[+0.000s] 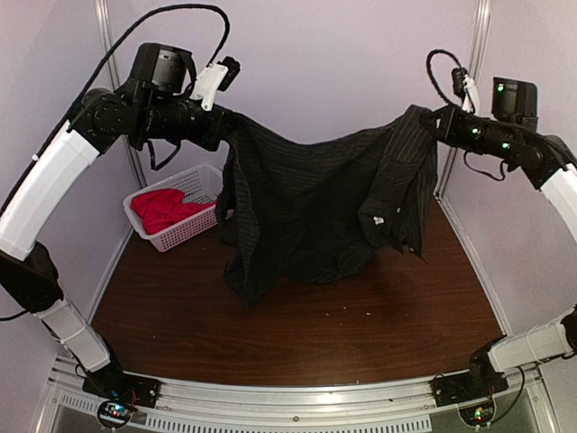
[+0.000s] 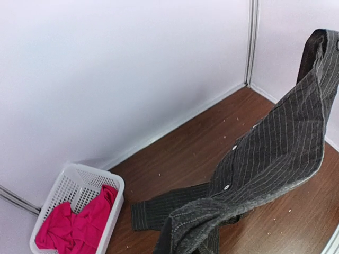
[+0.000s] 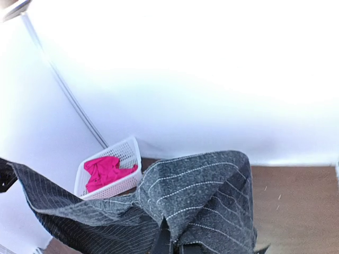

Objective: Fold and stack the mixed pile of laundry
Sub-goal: Flatten out the crumpled T-shirt at the center of the board.

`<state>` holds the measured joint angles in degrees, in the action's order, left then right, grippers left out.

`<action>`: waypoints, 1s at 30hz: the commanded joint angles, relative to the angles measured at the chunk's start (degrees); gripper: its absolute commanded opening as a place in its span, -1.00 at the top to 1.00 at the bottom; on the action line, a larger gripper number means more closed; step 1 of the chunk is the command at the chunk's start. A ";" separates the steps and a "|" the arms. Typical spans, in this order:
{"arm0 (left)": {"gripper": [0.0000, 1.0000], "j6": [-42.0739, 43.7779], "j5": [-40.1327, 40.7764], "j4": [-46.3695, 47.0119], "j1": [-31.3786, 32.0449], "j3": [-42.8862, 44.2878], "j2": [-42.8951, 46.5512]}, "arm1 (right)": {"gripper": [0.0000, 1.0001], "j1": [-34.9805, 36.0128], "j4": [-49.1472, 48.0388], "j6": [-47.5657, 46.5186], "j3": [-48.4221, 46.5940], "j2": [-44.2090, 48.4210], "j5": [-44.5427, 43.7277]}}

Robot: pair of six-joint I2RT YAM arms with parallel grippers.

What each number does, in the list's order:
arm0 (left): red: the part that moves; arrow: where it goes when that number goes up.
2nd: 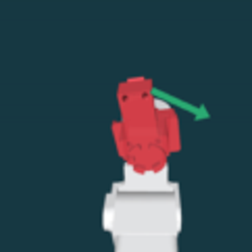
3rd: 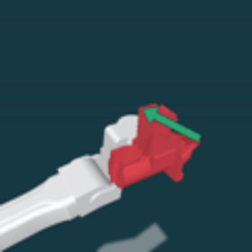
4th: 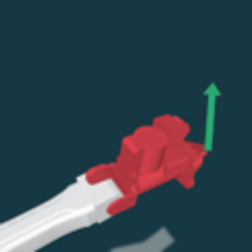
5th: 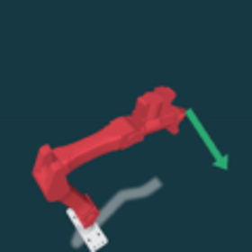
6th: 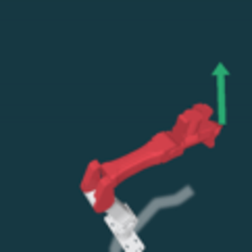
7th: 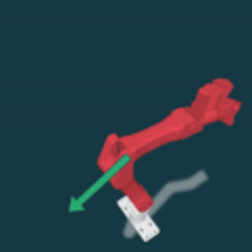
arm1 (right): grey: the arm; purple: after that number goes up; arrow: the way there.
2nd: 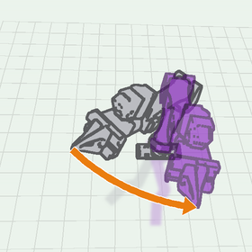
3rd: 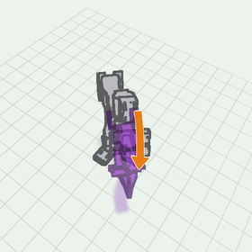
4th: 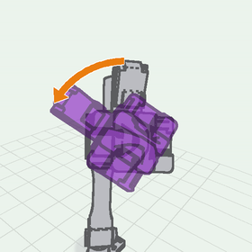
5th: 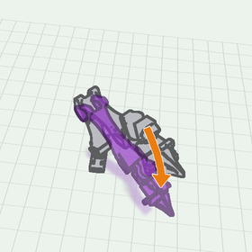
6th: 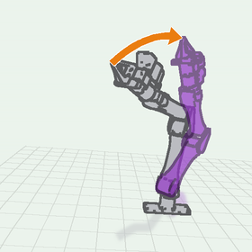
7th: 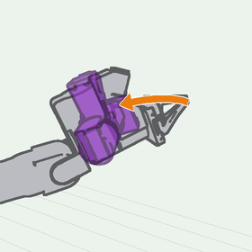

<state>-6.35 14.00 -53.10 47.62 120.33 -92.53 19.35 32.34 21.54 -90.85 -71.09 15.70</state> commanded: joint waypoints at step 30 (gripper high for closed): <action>1.00 6.93 -0.02 13.40 -1.73 8.26 1.40 | 1.00 -4.61 1.11 -27.13 -25.97 -3.52 -0.50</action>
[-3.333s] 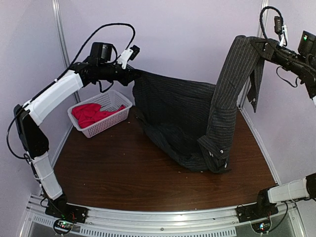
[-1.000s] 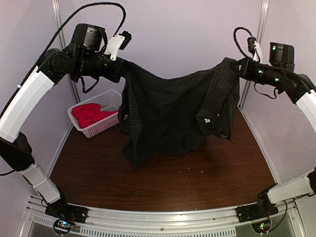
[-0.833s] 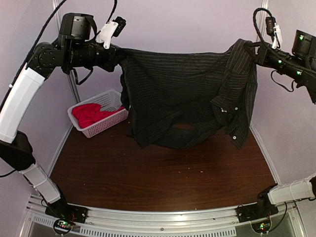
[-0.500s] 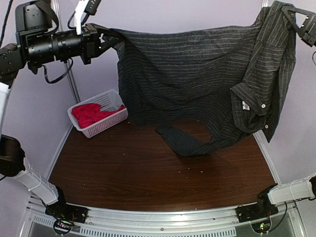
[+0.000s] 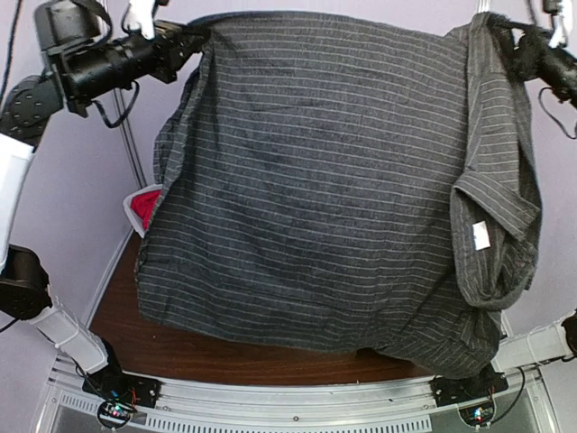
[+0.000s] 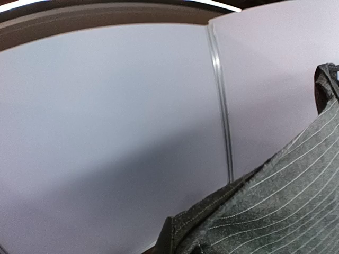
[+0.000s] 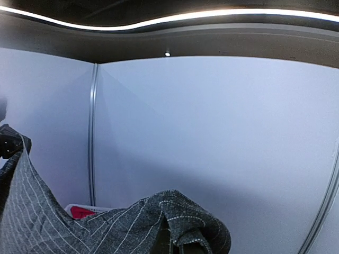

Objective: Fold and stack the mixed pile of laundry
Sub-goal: Flatten out the crumpled T-shirt at the center of the board.

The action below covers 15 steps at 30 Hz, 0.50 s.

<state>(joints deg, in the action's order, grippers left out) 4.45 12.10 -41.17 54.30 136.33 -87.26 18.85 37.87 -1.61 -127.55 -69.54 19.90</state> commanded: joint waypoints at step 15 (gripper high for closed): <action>-0.95 -14.79 1.63 -2.68 -25.91 -12.56 -24.93 | -1.00 -19.11 11.06 13.91 -4.81 -44.86 3.79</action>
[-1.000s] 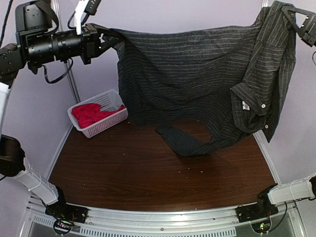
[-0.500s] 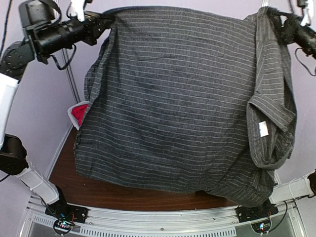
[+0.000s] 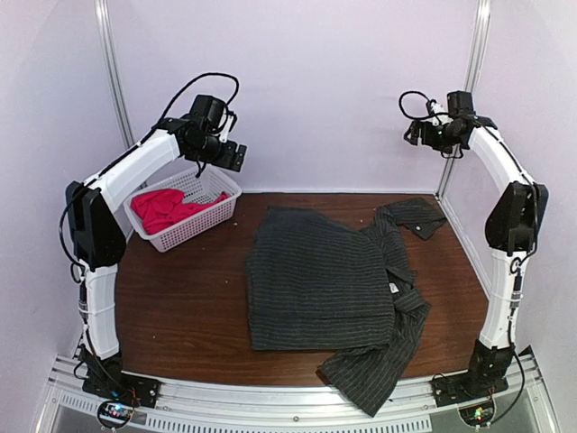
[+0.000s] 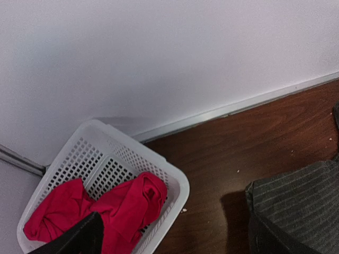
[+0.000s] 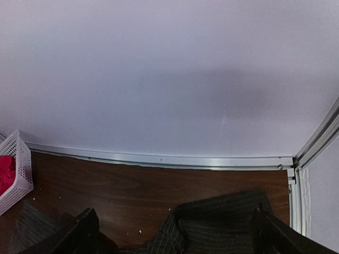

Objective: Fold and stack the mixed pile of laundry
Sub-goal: Flatten out the crumpled T-shirt at the center of the board, then adjust the flattened T-shirt at the center of the board.

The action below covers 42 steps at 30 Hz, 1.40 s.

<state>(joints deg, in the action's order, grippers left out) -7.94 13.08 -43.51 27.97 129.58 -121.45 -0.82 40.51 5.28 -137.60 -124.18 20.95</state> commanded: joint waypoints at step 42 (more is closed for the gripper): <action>0.25 -6.79 -9.20 2.60 2.71 -49.84 1.94 | -0.13 19.03 6.00 7.94 48.70 13.77 -11.61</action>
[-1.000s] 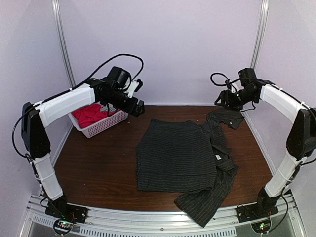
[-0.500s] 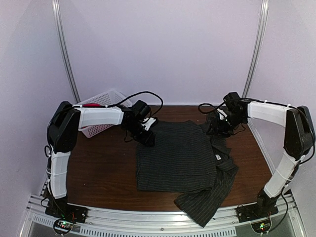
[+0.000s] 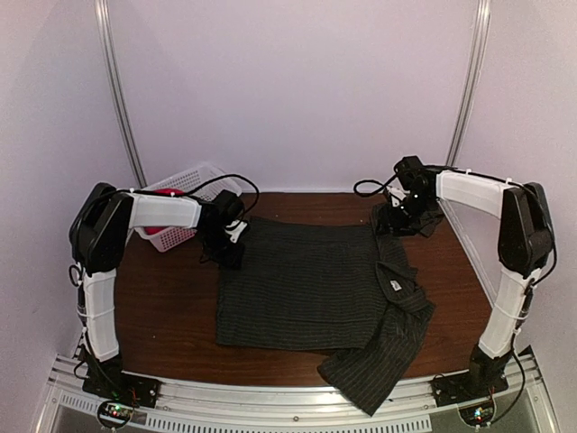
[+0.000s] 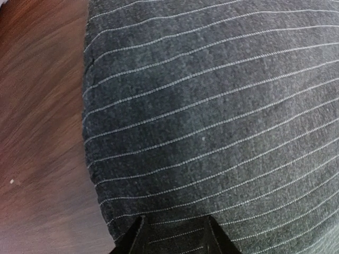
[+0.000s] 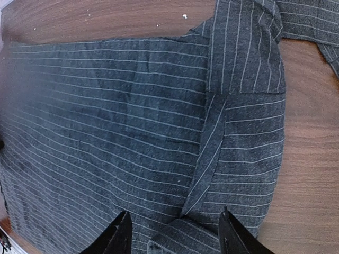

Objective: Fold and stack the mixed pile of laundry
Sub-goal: Adjust the flattened T-shirt at the center of the board.

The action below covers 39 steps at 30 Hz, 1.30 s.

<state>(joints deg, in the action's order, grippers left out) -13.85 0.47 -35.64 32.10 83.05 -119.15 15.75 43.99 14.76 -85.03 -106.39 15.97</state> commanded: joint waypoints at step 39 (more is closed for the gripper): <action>0.43 -0.85 2.98 -5.58 -5.73 -5.36 -0.12 | -0.57 1.82 8.13 -11.71 -32.13 -29.03 -34.90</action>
<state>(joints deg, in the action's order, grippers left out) -14.28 2.44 -36.51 28.14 80.88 -117.67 20.25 50.94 5.85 -118.85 -138.78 -13.30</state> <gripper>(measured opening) 0.288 0.792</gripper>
